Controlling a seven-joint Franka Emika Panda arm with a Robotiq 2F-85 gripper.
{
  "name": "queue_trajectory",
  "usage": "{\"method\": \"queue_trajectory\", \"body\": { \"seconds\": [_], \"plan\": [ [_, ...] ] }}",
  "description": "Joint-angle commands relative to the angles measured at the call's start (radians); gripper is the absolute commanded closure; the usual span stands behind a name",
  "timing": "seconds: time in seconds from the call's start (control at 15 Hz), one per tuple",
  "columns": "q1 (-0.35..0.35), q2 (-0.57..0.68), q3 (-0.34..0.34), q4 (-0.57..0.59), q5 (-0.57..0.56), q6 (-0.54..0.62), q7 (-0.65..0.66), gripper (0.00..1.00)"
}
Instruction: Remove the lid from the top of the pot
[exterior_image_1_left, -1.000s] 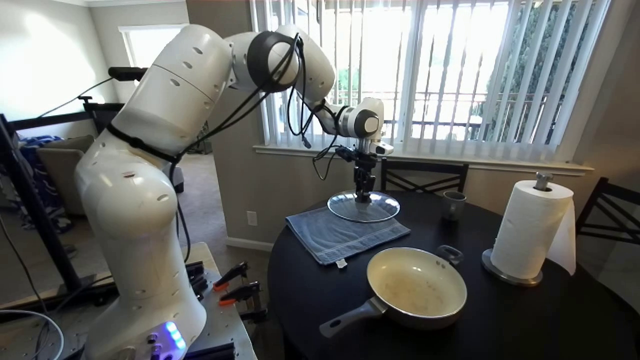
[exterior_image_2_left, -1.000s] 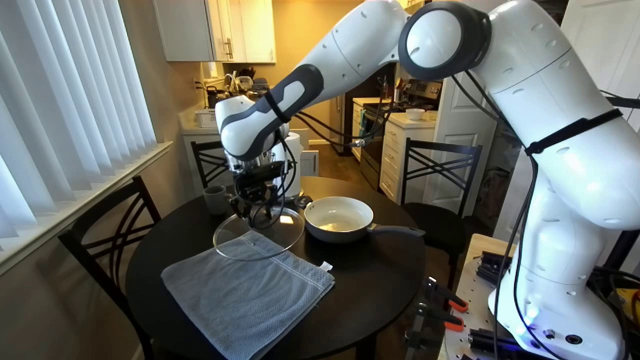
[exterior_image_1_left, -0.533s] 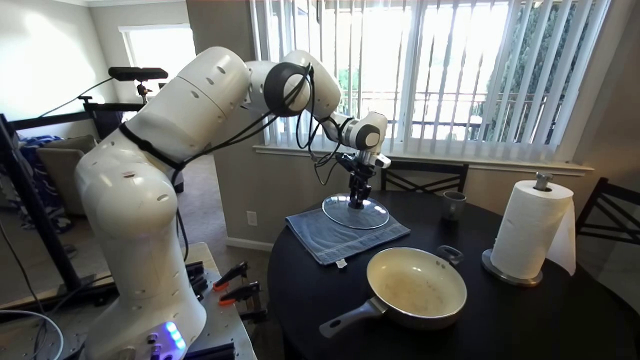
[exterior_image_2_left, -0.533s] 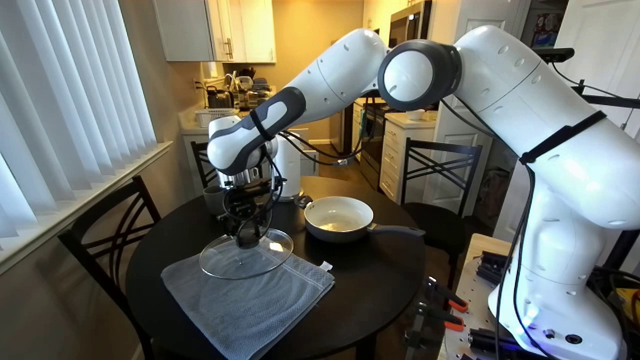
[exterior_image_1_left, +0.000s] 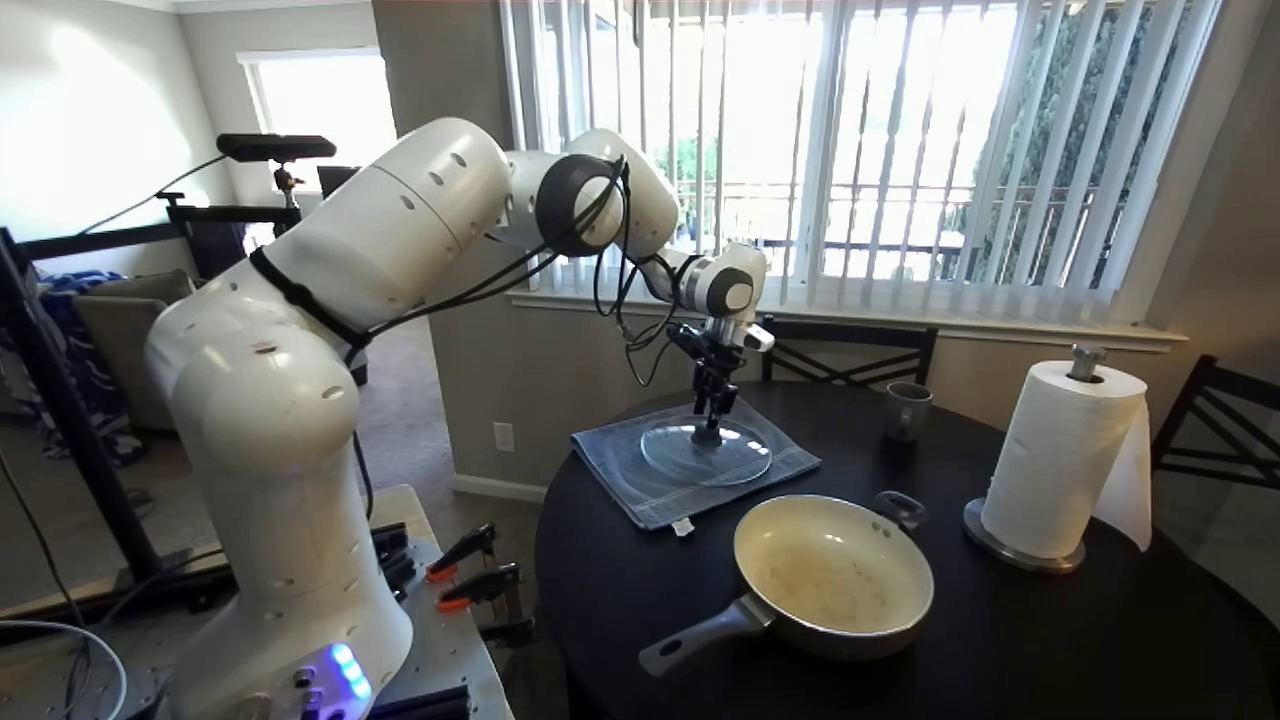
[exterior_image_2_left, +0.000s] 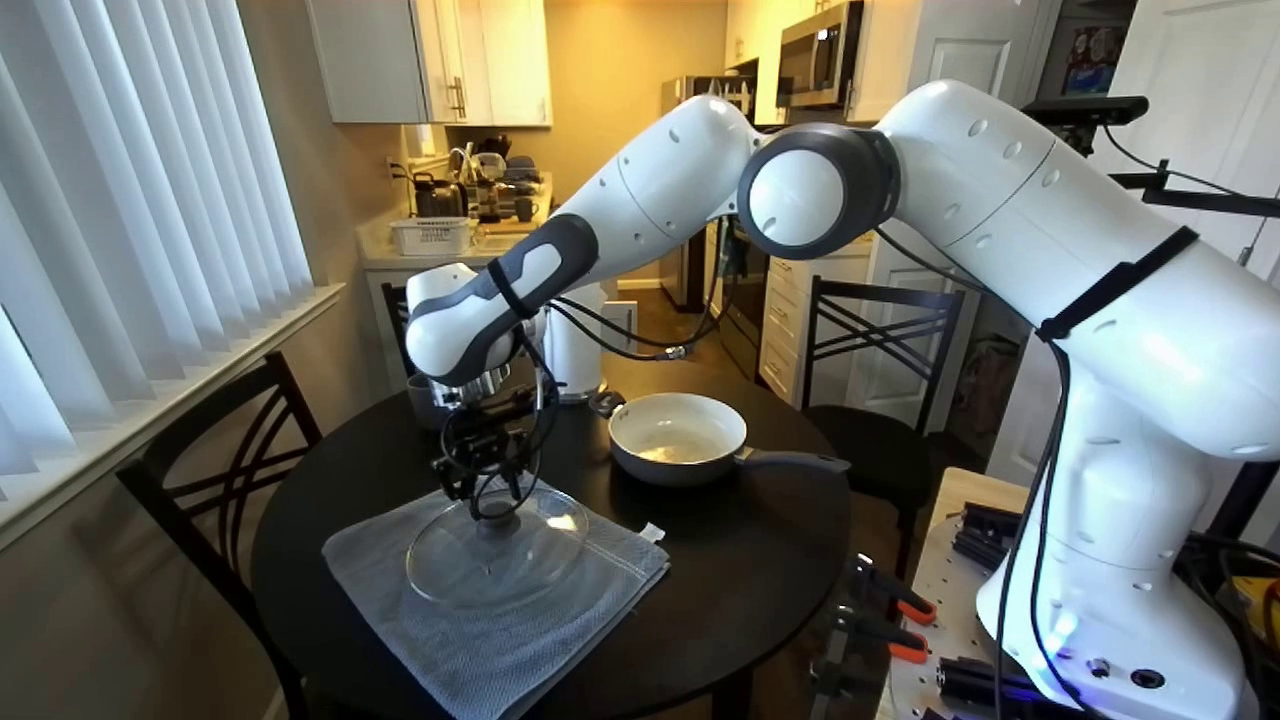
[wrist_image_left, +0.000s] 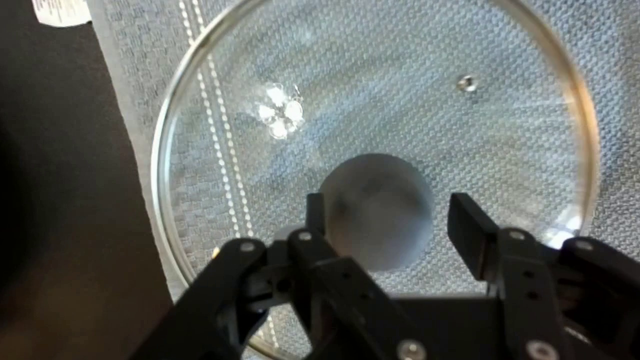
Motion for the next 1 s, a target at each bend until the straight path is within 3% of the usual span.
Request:
{"method": "queue_trajectory", "body": {
  "seconds": [0.0, 0.07, 0.6, 0.93],
  "plan": [
    [0.013, -0.018, -0.021, 0.013, -0.002, -0.021, 0.026, 0.05],
    [0.004, -0.043, -0.021, -0.009, 0.008, -0.013, 0.030, 0.00],
    [-0.172, -0.296, -0.052, -0.304, 0.156, 0.038, 0.040, 0.00],
    [-0.307, -0.401, -0.109, -0.517, 0.206, 0.114, -0.053, 0.00]
  ]
}}
